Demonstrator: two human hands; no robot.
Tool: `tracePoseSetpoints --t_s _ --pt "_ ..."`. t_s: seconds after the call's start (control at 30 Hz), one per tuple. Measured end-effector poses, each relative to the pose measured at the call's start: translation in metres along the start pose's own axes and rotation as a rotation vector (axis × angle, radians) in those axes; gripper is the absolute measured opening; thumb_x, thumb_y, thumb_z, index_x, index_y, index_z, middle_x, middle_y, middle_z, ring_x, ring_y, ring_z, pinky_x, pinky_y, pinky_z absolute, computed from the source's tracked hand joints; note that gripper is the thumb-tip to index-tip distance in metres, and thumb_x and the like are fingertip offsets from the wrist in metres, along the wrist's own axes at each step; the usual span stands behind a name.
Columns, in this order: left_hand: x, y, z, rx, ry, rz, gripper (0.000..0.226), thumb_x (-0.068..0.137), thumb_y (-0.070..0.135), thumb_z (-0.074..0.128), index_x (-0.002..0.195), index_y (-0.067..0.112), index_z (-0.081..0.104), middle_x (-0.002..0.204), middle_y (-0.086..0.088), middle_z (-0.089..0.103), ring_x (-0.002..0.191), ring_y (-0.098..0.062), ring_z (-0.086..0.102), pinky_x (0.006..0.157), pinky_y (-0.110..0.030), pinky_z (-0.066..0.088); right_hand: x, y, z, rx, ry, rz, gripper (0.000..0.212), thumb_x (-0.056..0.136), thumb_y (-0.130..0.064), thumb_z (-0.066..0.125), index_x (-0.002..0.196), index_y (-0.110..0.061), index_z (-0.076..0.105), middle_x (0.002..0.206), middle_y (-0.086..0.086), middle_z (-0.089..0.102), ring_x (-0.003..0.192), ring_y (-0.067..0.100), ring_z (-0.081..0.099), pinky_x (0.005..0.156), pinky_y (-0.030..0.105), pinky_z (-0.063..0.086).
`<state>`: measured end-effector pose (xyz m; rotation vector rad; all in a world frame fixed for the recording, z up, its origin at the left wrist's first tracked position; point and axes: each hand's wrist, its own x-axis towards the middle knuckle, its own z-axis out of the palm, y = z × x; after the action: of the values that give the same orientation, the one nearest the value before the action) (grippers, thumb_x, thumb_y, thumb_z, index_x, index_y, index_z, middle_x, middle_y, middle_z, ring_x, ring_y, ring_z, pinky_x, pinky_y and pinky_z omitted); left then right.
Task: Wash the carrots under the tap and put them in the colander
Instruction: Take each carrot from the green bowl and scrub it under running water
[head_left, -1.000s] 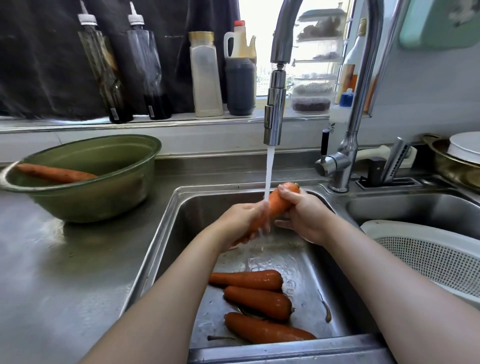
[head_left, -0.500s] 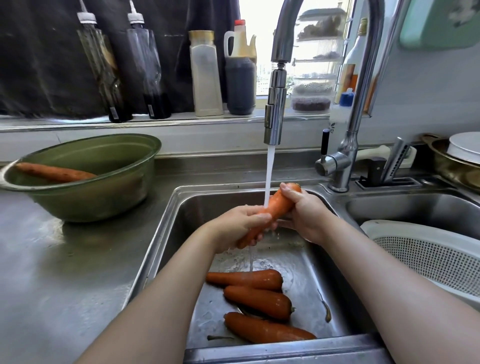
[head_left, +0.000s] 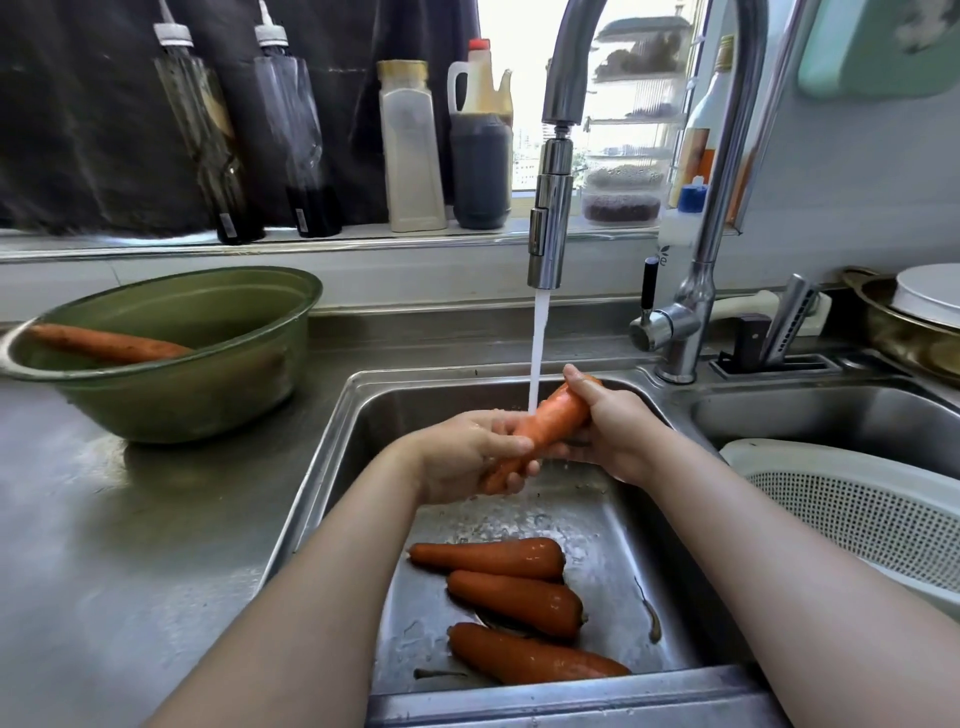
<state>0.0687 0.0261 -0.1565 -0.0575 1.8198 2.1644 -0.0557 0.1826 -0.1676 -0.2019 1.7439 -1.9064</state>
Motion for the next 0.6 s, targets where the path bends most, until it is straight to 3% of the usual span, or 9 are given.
tracePoseSetpoints --t_s 0.1,0.17,0.23,0.33,0.43,0.5,0.6 --pt "0.003 -0.001 0.003 0.131 0.113 -0.005 0.020 0.107 0.010 0.049 0.119 0.013 0.065 0.101 -0.004 0.070 0.067 -0.008 0.057 0.054 -0.017 0.046 -0.002 -0.002 -0.001 0.017 0.038 0.013 0.036 0.093 -0.036 0.075 0.110 -0.006 0.064 0.113 0.023 0.070 0.101 0.040 0.072 0.086 0.053 0.062" --pt "0.004 0.000 0.006 0.344 0.230 0.005 0.021 0.108 0.029 0.052 0.102 0.019 0.068 0.088 -0.001 0.067 0.054 -0.009 0.048 0.046 -0.019 0.038 -0.006 -0.004 -0.001 0.004 0.012 0.011 0.027 0.093 -0.027 0.076 0.107 -0.006 0.067 0.111 0.022 0.070 0.094 0.034 0.072 0.073 0.046 0.063" --pt "0.006 0.001 0.008 0.555 0.366 0.006 0.037 0.104 0.050 0.052 0.091 0.021 0.070 0.075 0.001 0.066 0.047 -0.011 0.043 0.044 -0.023 0.033 -0.009 -0.005 -0.001 -0.040 0.004 -0.004 0.029 0.092 -0.022 0.077 0.112 -0.004 0.068 0.113 0.022 0.070 0.090 0.030 0.072 0.056 0.036 0.060" --pt "0.007 0.000 0.009 0.635 0.478 -0.020 0.050 0.098 0.062 0.054 0.092 0.018 0.076 0.071 0.002 0.075 0.047 -0.014 0.043 0.047 -0.024 0.036 -0.011 -0.004 -0.001 -0.069 0.050 -0.001 0.036 0.091 -0.021 0.079 0.119 -0.003 0.066 0.116 0.022 0.068 0.094 0.033 0.072 0.053 0.035 0.059" --pt "0.004 -0.001 0.008 0.536 0.452 -0.048 0.042 0.096 0.054 0.066 0.099 0.013 0.078 0.079 -0.003 0.077 0.052 -0.013 0.055 0.051 -0.024 0.047 -0.011 -0.002 -0.001 -0.091 0.095 0.037 0.034 0.092 -0.018 0.077 0.118 -0.001 0.063 0.111 0.021 0.066 0.091 0.033 0.070 0.052 0.038 0.060" --pt "0.002 -0.001 0.003 0.343 0.362 -0.063 0.034 0.098 0.036 0.070 0.116 0.007 0.073 0.097 -0.012 0.078 0.073 -0.017 0.073 0.064 -0.024 0.058 -0.011 -0.001 -0.003 -0.100 0.080 0.077 0.031 0.094 -0.016 0.076 0.118 -0.003 0.062 0.112 0.019 0.064 0.095 0.033 0.069 0.054 0.040 0.061" --pt "-0.007 0.002 -0.005 0.103 0.195 -0.136 0.034 0.102 0.008 0.062 0.134 0.001 0.060 0.117 -0.022 0.074 0.108 -0.028 0.074 0.078 -0.028 0.063 -0.014 0.000 -0.005 -0.178 0.022 0.136 0.014 0.098 -0.019 0.071 0.108 -0.012 0.063 0.102 0.014 0.065 0.084 0.027 0.068 0.053 0.034 0.057"
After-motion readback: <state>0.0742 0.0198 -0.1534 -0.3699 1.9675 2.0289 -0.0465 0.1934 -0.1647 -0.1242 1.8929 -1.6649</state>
